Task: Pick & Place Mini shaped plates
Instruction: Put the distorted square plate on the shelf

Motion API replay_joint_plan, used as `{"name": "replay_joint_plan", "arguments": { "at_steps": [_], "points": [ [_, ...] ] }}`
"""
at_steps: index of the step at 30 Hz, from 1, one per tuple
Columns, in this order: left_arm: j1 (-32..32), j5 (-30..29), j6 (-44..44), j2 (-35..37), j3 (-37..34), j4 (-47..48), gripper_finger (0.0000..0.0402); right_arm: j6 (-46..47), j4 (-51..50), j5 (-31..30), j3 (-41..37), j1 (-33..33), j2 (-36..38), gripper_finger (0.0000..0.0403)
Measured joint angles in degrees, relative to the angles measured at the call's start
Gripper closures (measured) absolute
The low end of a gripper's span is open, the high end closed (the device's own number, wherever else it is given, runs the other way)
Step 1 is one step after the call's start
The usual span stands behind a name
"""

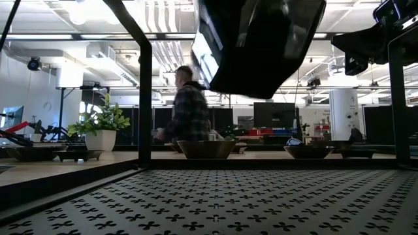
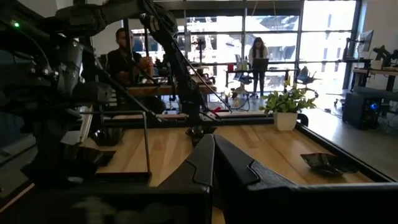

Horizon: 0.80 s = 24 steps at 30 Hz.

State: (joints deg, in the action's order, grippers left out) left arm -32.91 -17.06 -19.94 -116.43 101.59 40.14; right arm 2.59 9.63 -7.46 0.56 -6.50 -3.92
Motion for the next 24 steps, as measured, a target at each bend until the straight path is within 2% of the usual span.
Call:
{"name": "replay_joint_plan", "arguments": {
  "at_steps": [15,24],
  "points": [
    [0.0,2.7,-4.1,-0.3,-0.9,1.0,0.0401,0.2,0.0,0.0,0.0,0.0,0.0,0.0394],
    [0.0,4.6,-7.2,-0.3,-4.4,0.7,0.0401,0.0,0.1,0.0,0.0,0.0,0.0,0.0394]
  ]
}}
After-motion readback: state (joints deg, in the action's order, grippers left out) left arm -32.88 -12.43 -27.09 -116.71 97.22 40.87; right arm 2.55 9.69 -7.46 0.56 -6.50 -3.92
